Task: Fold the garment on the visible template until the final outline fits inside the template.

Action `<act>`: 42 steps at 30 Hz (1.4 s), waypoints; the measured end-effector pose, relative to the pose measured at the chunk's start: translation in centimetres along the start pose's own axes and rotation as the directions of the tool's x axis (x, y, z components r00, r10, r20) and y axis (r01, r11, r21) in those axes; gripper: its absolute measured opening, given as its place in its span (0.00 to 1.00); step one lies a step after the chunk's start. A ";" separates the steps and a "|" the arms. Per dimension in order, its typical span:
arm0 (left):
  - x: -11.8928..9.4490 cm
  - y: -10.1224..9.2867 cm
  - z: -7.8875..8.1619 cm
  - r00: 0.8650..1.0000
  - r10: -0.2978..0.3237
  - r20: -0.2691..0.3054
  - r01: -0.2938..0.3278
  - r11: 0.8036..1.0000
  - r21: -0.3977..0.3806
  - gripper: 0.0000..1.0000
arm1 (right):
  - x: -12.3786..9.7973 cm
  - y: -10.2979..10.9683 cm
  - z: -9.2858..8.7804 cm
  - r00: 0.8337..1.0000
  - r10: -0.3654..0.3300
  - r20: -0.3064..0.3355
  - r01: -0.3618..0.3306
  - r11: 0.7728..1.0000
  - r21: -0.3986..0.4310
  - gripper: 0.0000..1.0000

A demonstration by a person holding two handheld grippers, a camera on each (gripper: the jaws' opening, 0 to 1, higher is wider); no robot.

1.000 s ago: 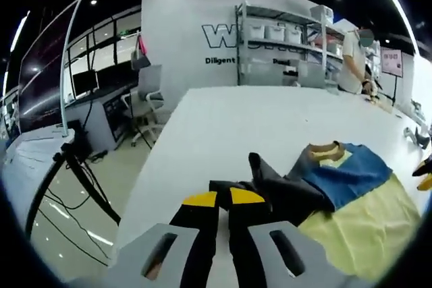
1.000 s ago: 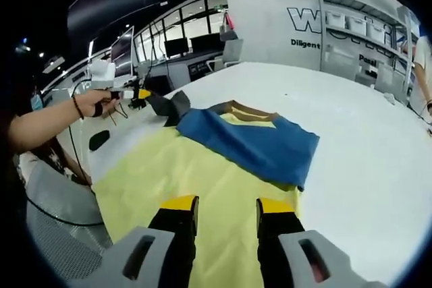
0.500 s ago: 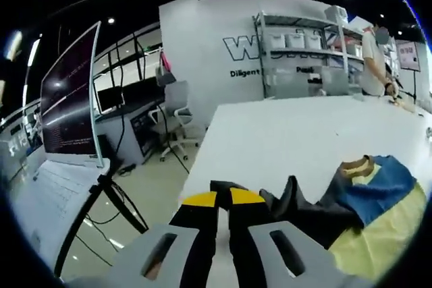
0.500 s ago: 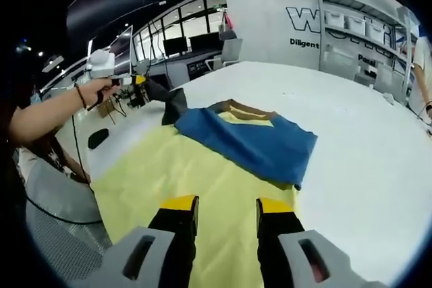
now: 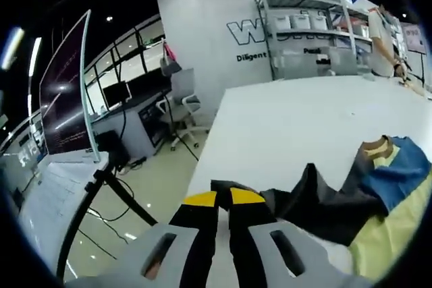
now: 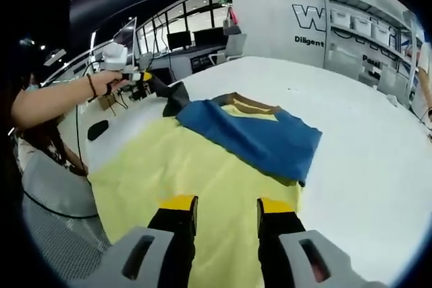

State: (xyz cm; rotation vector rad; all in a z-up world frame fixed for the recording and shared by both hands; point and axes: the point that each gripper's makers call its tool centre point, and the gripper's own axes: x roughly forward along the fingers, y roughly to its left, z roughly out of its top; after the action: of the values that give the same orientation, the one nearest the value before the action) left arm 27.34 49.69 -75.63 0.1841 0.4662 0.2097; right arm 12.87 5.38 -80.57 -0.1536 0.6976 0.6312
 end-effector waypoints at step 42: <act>-6.7 -9.2 0.7 0.980 -0.196 0.024 0.190 0.970 0.154 0.18 | 2.2 -7.7 6.0 0.995 -0.069 0.070 0.069 0.998 0.008 0.36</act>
State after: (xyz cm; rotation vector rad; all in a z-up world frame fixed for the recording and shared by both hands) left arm 23.24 39.13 -74.23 0.2889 0.4586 -0.0203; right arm 22.00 2.30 -77.98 -0.1491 0.6236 0.5656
